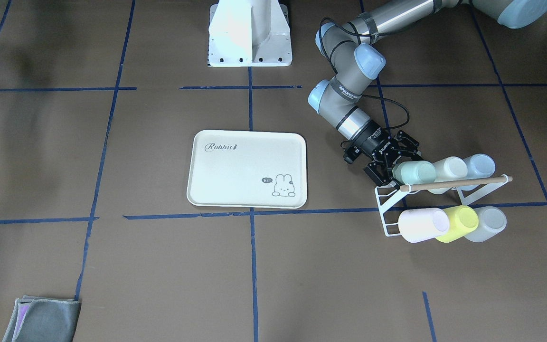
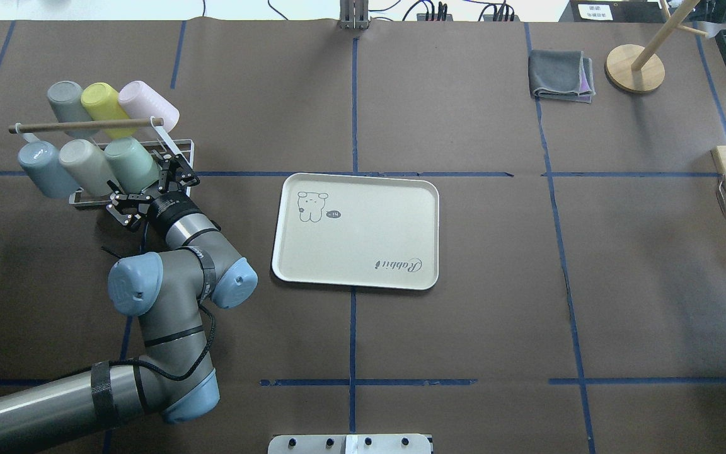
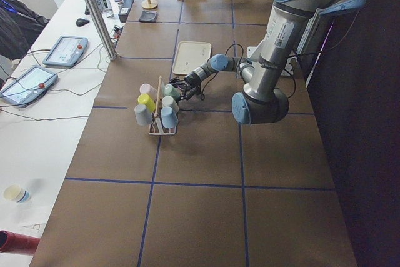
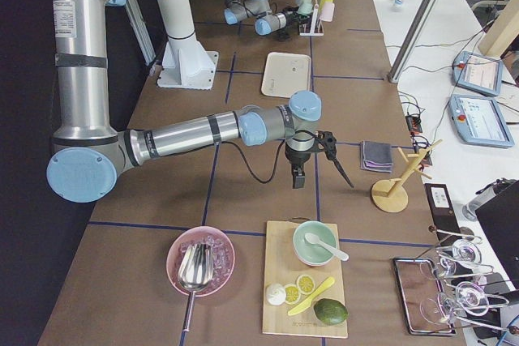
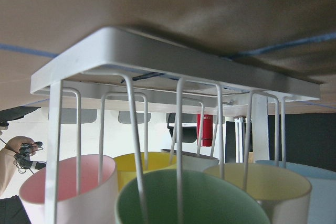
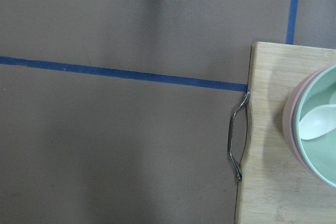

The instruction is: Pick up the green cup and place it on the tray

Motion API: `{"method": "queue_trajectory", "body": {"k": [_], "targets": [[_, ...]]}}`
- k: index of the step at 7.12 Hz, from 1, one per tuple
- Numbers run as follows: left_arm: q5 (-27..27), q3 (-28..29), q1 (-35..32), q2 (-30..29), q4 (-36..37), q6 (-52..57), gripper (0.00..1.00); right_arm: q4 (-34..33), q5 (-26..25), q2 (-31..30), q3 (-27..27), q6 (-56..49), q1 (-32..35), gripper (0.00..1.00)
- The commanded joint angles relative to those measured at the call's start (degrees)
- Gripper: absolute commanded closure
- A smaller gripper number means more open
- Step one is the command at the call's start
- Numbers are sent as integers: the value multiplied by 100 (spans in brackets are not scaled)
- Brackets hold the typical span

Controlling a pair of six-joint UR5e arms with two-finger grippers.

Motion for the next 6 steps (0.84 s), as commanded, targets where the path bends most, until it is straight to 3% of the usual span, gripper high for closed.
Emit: {"method": "queue_trajectory", "body": {"k": [1,3,6], "targets": [[0,4,-53,-1,-13,7,1,0,0,0,0,-9,-8,0],[0,4,-114,-1,-13,7,4,0,0,0,0,0,-8,0],[0,-48,-132,-10,-109,-2,32,0,0,0,-9,0,-8,0]]}}
